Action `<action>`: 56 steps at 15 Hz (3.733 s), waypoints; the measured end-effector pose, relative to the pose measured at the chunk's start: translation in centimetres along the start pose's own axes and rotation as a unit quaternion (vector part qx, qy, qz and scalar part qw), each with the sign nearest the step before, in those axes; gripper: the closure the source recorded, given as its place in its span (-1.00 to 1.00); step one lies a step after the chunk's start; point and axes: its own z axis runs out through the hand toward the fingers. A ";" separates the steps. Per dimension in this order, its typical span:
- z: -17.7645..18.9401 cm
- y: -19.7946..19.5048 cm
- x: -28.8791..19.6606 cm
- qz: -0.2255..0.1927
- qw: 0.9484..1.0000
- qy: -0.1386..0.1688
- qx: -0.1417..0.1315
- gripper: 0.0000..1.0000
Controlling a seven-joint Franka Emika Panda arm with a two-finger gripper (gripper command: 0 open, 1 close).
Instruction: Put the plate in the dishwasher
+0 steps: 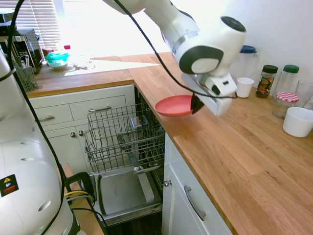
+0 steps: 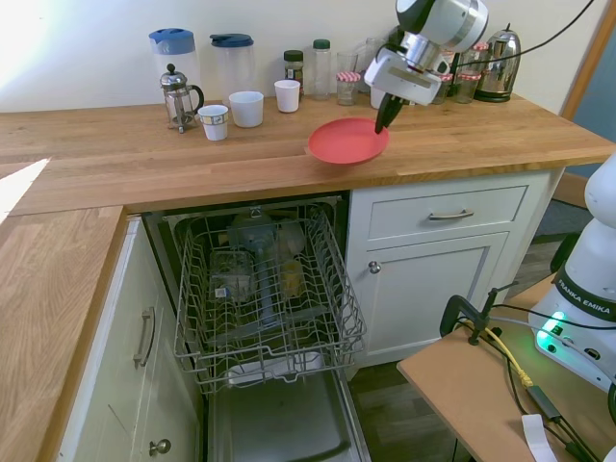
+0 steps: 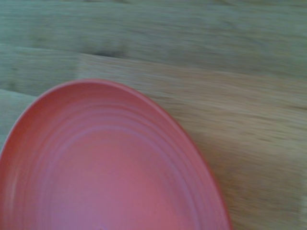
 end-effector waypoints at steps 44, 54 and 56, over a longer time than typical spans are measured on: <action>35.5 -11.9 -50.9 -0.587 0.610 0.445 -0.293 1.00; 39.2 -13.3 -52.2 -0.605 0.600 0.401 -0.337 -1.00; 38.1 -14.3 -52.6 -0.586 0.621 0.376 -0.360 -1.00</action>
